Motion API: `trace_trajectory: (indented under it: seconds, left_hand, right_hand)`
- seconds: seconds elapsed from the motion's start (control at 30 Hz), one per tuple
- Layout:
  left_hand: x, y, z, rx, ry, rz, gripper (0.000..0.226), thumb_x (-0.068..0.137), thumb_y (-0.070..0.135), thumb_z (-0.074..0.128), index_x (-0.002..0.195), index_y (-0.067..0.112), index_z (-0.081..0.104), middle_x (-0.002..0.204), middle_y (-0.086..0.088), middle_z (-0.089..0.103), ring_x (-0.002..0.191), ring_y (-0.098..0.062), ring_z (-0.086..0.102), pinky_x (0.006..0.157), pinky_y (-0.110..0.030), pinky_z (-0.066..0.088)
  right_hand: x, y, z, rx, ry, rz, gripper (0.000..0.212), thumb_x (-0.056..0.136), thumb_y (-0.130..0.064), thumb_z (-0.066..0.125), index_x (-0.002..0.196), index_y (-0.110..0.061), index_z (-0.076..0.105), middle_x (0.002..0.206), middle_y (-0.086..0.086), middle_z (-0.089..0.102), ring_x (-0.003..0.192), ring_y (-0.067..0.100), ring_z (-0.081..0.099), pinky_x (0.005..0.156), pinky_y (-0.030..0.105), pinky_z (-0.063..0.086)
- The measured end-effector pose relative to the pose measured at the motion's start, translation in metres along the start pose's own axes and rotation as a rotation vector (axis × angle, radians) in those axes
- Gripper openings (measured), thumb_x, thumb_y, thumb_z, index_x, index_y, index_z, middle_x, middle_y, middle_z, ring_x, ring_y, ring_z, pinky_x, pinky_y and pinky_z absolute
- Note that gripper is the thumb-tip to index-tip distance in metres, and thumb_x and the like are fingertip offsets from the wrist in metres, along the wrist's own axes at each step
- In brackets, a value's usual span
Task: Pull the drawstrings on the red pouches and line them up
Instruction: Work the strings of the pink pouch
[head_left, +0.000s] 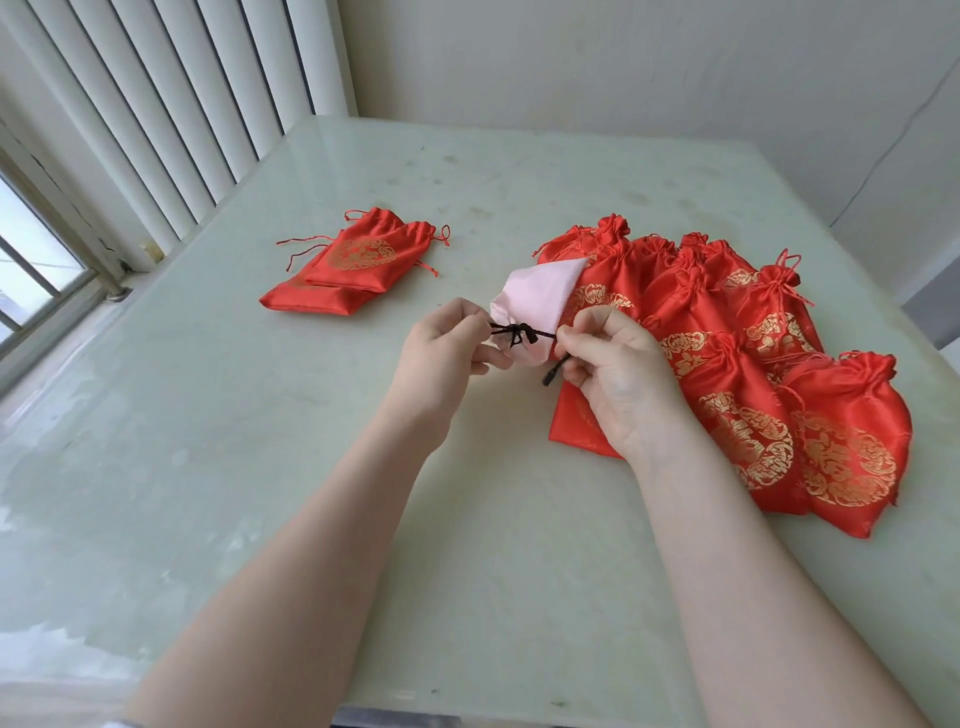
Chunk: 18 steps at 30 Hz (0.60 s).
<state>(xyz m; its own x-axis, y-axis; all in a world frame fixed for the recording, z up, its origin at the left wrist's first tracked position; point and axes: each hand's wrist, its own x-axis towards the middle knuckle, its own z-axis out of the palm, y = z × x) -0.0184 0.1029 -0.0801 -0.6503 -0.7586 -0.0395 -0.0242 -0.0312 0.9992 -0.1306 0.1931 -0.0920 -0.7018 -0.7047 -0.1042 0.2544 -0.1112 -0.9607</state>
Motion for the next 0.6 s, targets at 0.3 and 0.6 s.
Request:
trace_trajectory:
  seconds: [0.3, 0.6]
  left_hand:
    - [0.001, 0.009, -0.005, -0.172, -0.04, 0.088, 0.007, 0.067, 0.01, 0.045, 0.065, 0.015, 0.048, 0.064, 0.013, 0.058, 0.051, -0.009, 0.05, 0.053, -0.022, 0.037]
    - [-0.014, 0.035, 0.009, -0.192, -0.141, 0.181, 0.021, 0.089, 0.006, 0.05, 0.07, 0.015, 0.049, 0.085, -0.003, 0.066, 0.056, -0.012, 0.058, 0.054, -0.019, 0.045]
  right_hand:
    - [-0.005, -0.017, 0.001, -0.025, -0.035, -0.198, 0.03, 0.086, 0.01, 0.048, 0.071, -0.015, 0.047, 0.055, -0.01, 0.055, 0.05, 0.002, 0.05, 0.052, 0.015, 0.039]
    - [-0.015, -0.042, -0.005, 0.174, -0.269, -0.295, 0.03, 0.078, 0.004, 0.042, 0.1, -0.013, 0.054, 0.087, 0.001, 0.061, 0.086, 0.014, 0.053, 0.079, 0.022, 0.046]
